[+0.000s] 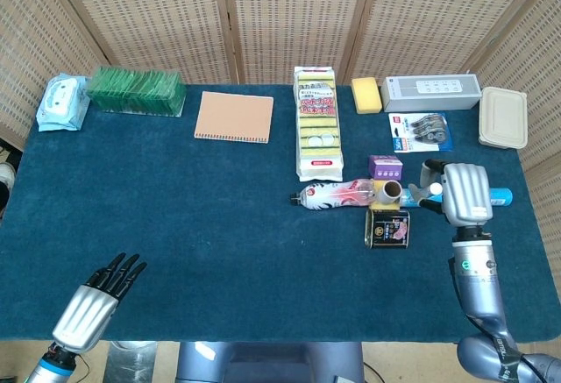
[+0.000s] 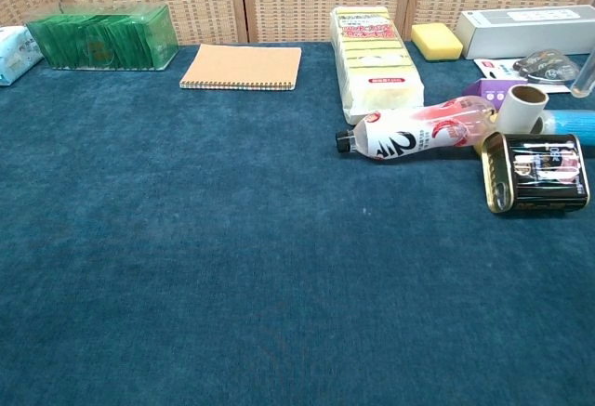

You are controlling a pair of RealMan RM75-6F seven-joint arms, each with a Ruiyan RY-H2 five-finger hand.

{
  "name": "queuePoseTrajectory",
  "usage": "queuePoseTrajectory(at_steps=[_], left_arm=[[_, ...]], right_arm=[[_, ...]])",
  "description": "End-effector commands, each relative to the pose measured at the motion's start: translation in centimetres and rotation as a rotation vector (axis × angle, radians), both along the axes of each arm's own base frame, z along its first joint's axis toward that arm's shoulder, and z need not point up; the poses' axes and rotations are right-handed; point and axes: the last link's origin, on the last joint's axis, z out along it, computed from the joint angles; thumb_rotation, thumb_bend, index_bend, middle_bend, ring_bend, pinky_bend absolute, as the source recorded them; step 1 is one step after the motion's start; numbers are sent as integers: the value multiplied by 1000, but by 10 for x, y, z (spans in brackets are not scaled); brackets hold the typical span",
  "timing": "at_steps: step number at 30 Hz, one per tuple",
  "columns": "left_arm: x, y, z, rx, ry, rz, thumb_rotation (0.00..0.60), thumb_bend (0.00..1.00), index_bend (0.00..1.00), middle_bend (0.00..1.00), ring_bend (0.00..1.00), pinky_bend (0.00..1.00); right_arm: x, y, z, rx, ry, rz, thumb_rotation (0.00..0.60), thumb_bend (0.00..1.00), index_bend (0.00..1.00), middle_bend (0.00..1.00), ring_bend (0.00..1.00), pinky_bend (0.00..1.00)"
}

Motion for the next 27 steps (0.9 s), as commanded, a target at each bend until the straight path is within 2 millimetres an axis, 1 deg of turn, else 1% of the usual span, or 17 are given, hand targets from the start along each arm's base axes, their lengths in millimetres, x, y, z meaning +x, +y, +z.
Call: queuePoseTrajectory(at_steps=[1,7,11,18,23,27], left_arm=[[0,-1,-1,4,0,2,600,207,49,78,59,287],[-1,-3,-3,3,4,10,600,207,49,78,59,287],[-1,-3,-4,4,7,12,600,207,50,78,59,286],[-1,-3,-5,4,14,19,600,207,50,78,60,287],[0,-4,-4,4,13,16,600,207,50,78,59,287],[-1,-4,-4,5,13,17,600,207,50,78,59,287]], right_arm=[[5,-4,-4,5,5,9,600,411,793,990,1000,1000],[15,-11,-8,12,20,22,600,412,792,990,1000,1000],[18,-12,-12,17,24,23,600,411,792,990,1000,1000],[28,-19,-24,47,33,29,600,411,792,990,1000,1000],[29,-28,-31,61,33,15,600,411,792,990,1000,1000],[30,-32,-37,69,47,20,600,411,792,990,1000,1000]])
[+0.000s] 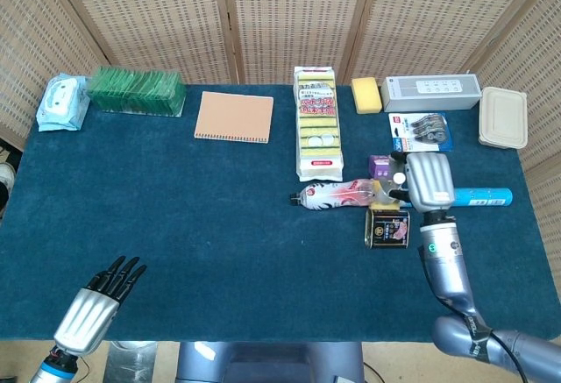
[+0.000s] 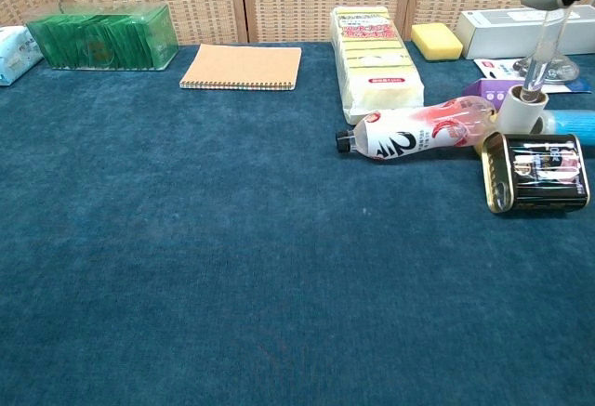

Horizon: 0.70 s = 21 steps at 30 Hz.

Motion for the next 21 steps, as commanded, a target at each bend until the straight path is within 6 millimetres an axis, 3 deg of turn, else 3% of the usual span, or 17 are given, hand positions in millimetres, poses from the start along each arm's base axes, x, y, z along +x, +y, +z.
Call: queuePoseTrajectory(at_steps=[1,13,21], left_arm=[[0,0,0,2,1,2,600,207,50,78,59,287],[1,-1,-1,2,1,2,600,208,52,78,59,287],[0,1,-2,-4,9,11,600,208,52,78,59,287]], right_arm=[[0,-2,-4,3,15,6,600,411,792,990,1000,1000],[-3,-10,-8,11,15,-3,600,411,792,990,1000,1000],[-13,-22,-25,46,-1,-19,600,399,792,989,1000,1000]])
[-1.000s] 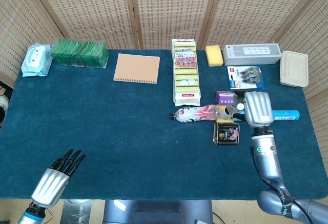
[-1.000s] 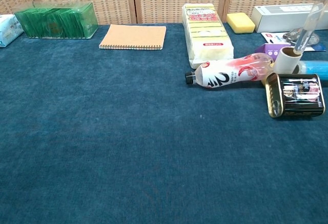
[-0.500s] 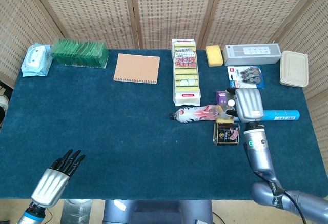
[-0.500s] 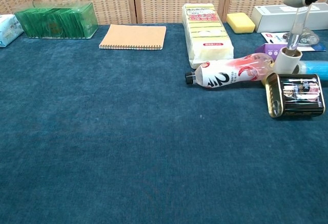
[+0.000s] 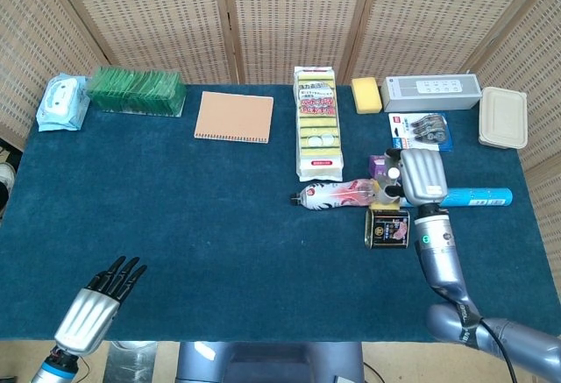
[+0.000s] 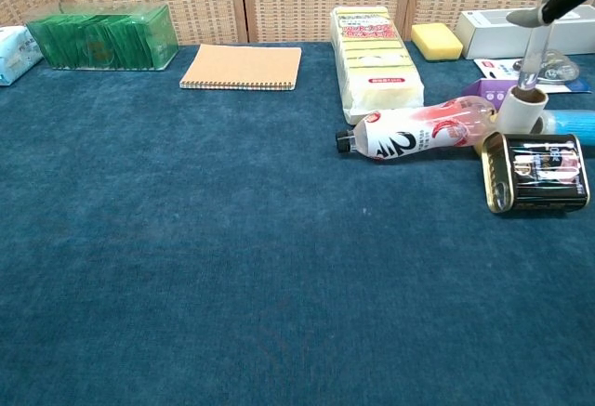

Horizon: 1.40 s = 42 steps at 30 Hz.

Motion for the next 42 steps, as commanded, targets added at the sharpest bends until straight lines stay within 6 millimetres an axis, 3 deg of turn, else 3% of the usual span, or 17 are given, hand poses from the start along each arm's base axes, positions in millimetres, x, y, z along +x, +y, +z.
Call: queuePoseTrajectory(at_steps=[1,18,23,31,42], left_arm=[[0,1,0,-3,1,2,600,208,52,78,59,287],[0,2,-4,-14,7,10,600,207,54,78,59,287],[1,2,-5,-17,9,10,600,207,54,78,60,286],[0,2,-5,-16,9,10,600,207,54,78,59,287],[0,1,-4,-17,9,9,600,207,54,78,60,287]], right_arm=[[-4,-5,-11,25,-13,-7,600,396,792,988,1000,1000],[-29,-15,-33,71,-9,-31,600,309,752,943,991,984],[-35,-17,-35,80,-23,-36,600,295,721,882,906,868],[-45,-20,-40,101,-26,-45,600,292,644,692,699,684],[-52,-18,-39,124,6,-47,600,292,554,568,567,558]])
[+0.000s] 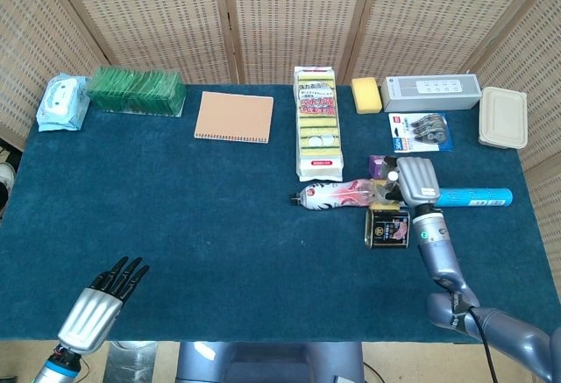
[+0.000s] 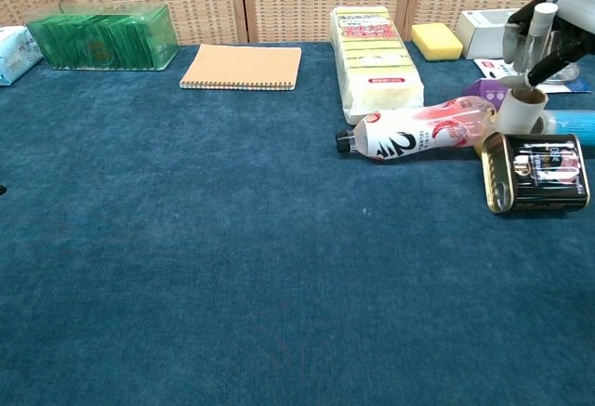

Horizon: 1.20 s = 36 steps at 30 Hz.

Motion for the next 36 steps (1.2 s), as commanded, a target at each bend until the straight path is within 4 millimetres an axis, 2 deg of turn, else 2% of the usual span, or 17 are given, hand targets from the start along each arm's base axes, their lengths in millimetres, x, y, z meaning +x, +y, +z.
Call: queuePoseTrajectory(at_steps=[1,10,18,29,36], left_arm=[[0,0,0,0,0,-1,600,208,54,78,60,287],[0,-1,0,-1,1,-2,600,207,53,78,59,287],[1,-2,1,-2,-1,-5,600,207,53,78,59,288],[1,-2,2,1,-2,-6,600,208,54,78,60,287],[1,-3,3,0,-1,-8,600,208,53,78,59,287]], right_arm=[[-1,1,1,10,10,1,600,292,542,553,552,544],[-2,5,12,26,51,9,600,288,384,382,383,429],[-4,10,24,51,85,-17,600,252,266,312,298,369],[-6,11,24,91,122,-55,600,215,217,269,244,299],[-3,12,33,58,167,-41,600,209,191,234,203,256]])
